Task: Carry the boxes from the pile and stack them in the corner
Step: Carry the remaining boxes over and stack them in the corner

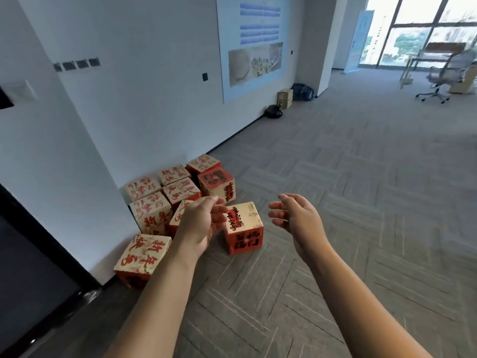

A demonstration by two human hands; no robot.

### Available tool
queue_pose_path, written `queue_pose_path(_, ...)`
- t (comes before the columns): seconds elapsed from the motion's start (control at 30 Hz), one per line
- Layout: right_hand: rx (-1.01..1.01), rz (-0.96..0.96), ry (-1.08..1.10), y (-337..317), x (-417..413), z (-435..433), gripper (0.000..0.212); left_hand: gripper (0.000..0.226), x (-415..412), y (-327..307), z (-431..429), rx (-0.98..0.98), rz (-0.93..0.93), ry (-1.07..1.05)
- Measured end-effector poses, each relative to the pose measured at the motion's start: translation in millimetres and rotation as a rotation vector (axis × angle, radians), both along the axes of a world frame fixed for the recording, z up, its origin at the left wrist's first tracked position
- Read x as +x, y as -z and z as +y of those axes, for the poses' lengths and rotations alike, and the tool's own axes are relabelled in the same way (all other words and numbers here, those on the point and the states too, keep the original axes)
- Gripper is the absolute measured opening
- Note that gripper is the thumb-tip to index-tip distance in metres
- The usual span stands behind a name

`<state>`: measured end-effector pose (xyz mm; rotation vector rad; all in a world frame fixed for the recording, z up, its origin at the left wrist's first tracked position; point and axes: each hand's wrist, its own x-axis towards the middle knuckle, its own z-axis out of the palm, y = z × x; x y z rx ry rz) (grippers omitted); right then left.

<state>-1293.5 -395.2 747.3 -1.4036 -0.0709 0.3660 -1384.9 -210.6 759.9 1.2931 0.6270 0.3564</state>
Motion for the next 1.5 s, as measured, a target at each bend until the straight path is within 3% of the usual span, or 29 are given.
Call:
queue_pose_path(0.37, -0.131, -0.01, -0.014, 31.3, 224.2, 165.9, 0.014, 0.029, 191.7, 58.0, 192.6, -0.147, 0.025, -0.132)
queue_pose_path(0.67, -0.186, 0.029, 0.064, 52.0, 375.5, 206.4, 0.018, 0.031, 369.3, 74.1, 246.1, -0.123, 0.03, 0.008)
queue_pose_path(0.8, -0.193, 0.012, 0.044, 76.0, 454.5, 224.1, 0.018, 0.03, 442.2, 93.6, 259.0, -0.027, 0.022, 0.002)
queue_pose_path(1.03, -0.261, 0.062, -0.094, 154.3, 606.2, 264.6, 0.017, 0.031, 569.4, 156.5, 279.4, 0.072, 0.13, -0.088)
queue_pose_path(1.27, -0.423, 0.112, -0.218, 242.1, 703.0, 298.5, 0.017, 0.03, 647.8, 237.0, 306.2, 0.089, 0.298, -0.174)
queue_pose_path(1.5, -0.634, 0.09, -0.329, 382.6, 752.5, 327.4, 0.016, 0.016, 675.8, 388.6, 334.9, 0.196, 0.516, -0.07)
